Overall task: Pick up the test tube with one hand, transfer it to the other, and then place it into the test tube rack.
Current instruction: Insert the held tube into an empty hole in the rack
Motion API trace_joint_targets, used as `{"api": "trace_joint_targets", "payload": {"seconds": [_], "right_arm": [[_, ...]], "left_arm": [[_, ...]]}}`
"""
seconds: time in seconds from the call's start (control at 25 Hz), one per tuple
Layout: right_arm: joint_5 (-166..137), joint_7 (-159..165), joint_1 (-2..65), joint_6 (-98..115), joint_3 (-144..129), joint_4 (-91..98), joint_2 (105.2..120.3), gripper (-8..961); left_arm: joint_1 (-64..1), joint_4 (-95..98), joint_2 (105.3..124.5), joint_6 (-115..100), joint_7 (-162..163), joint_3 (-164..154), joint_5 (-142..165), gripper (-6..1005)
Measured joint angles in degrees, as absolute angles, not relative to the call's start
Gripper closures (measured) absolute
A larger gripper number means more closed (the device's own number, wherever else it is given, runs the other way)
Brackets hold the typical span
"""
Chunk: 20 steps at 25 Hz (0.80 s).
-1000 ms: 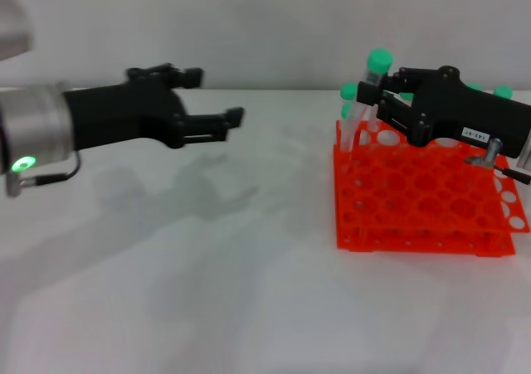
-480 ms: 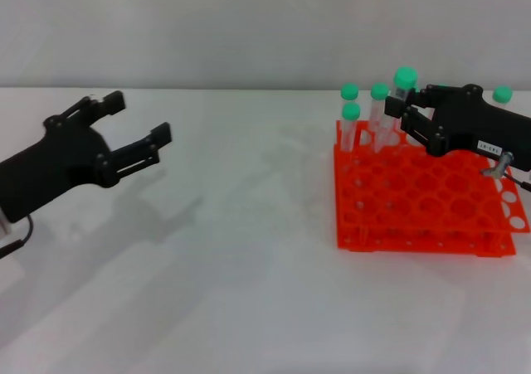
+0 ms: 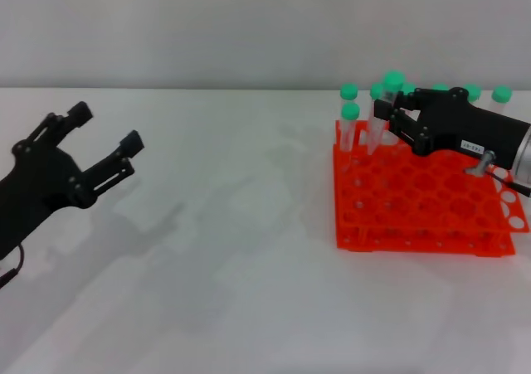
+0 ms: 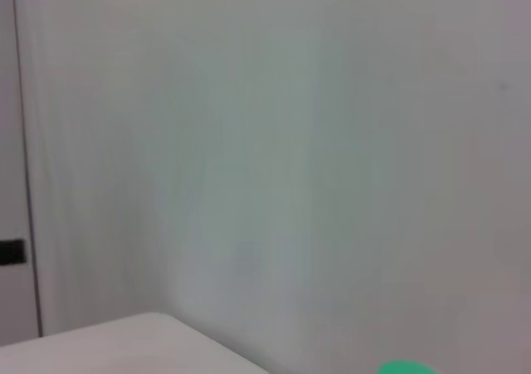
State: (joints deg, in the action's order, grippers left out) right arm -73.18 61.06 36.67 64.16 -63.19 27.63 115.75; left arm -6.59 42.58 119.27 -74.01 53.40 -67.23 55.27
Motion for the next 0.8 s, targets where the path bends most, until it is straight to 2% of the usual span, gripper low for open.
{"api": "trace_joint_targets", "payload": {"seconds": [0.28, 0.8], "right_arm": [[-73.21, 59.59, 38.16, 61.22, -63.27, 25.98, 115.92, 677], [-73.17, 58.19, 38.94, 56.45, -63.90, 25.22, 116.13, 658]], "left_arm": [[-6.69, 34.37, 119.26, -78.93, 46.59, -66.98, 49.11, 106], [-6.76, 32.83, 119.26, -79.89, 46.14, -67.36, 48.75, 107]]}}
